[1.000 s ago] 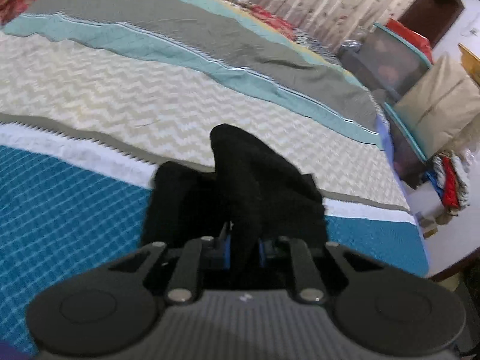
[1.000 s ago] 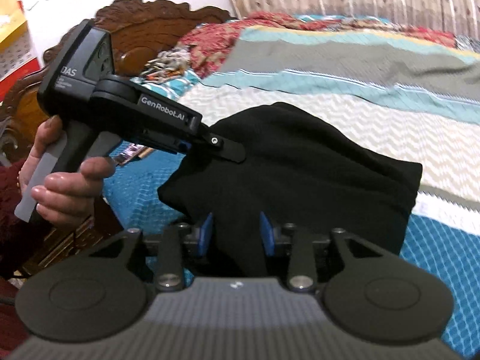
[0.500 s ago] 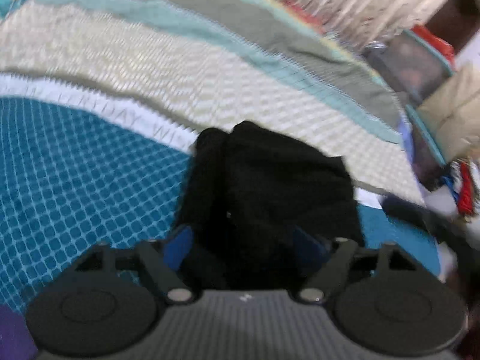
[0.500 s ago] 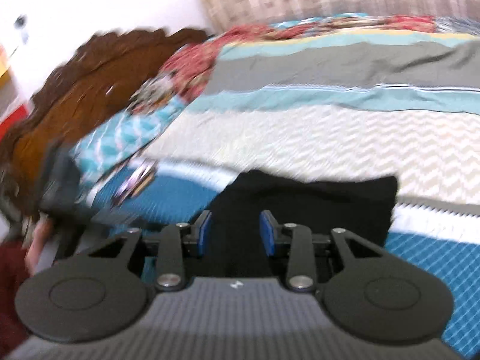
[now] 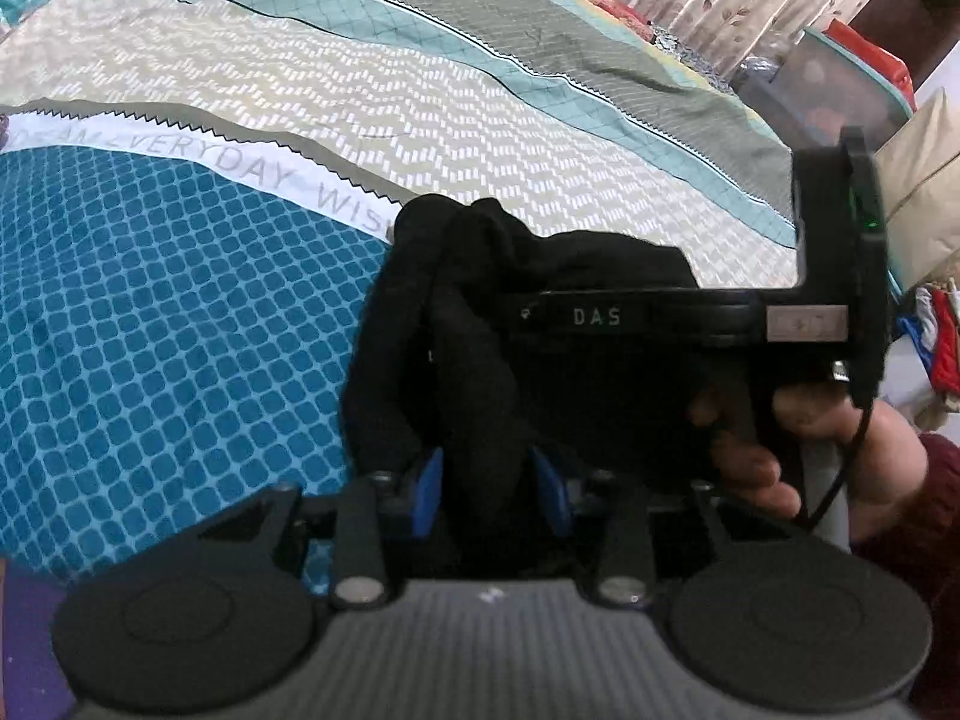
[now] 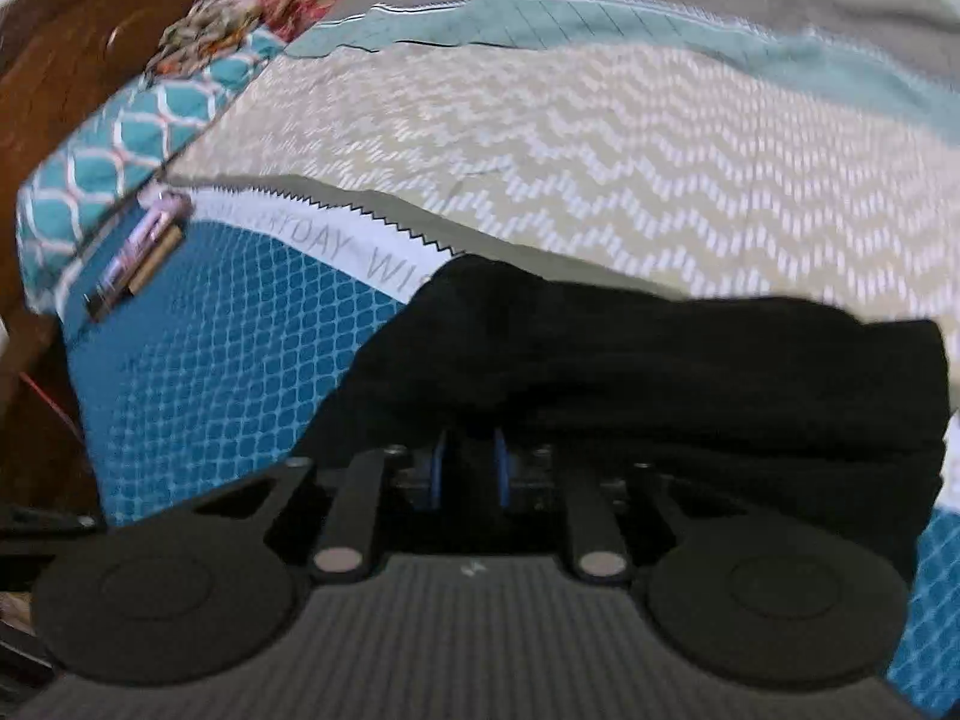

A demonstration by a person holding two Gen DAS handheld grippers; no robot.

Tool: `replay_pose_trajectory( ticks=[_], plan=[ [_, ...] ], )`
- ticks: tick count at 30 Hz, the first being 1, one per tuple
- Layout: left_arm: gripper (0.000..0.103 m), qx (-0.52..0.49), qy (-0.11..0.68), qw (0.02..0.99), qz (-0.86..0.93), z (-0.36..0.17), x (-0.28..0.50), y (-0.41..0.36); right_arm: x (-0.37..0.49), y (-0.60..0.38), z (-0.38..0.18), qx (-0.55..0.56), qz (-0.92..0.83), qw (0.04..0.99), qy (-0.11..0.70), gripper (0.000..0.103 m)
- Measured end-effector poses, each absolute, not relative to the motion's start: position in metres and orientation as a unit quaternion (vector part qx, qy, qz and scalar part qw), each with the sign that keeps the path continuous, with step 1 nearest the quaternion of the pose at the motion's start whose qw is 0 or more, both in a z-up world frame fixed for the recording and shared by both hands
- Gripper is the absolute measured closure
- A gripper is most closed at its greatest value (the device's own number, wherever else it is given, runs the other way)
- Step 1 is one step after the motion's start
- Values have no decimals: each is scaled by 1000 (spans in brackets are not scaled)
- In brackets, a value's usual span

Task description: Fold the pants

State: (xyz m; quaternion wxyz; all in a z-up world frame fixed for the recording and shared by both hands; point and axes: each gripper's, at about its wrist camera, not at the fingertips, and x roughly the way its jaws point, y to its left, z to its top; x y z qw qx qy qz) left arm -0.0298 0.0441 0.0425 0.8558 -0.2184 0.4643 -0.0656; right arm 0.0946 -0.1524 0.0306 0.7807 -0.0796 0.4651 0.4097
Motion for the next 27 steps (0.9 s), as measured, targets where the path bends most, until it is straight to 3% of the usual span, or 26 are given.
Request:
replay_pose_trajectory(
  ticks=[4,7,10,12,14,16,21,27],
  plan=[
    [62,-218,460,857,-76,49,-32,45,97,-177,45,-36,426,775,465,78],
    [47,-205,445,869,-73,62,-38,48,98,-218,59,33,429,779,457,58],
    [24,-213,423,878,-67,75,-41,62,88,-266,67,80,427,792,429,47],
    [1,-221,414,881,-59,79,-38,71,85,-298,68,107,416,803,413,35],
    [0,-232,420,876,-55,78,-30,77,90,-317,61,132,393,812,411,21],
    [0,-242,432,867,-59,73,-20,78,92,-341,51,165,371,811,421,17],
    [0,-250,466,845,-75,50,5,68,97,-370,18,250,336,779,467,16],
    [0,-232,501,831,-63,21,22,60,104,-369,-1,272,344,750,495,15]
  ],
)
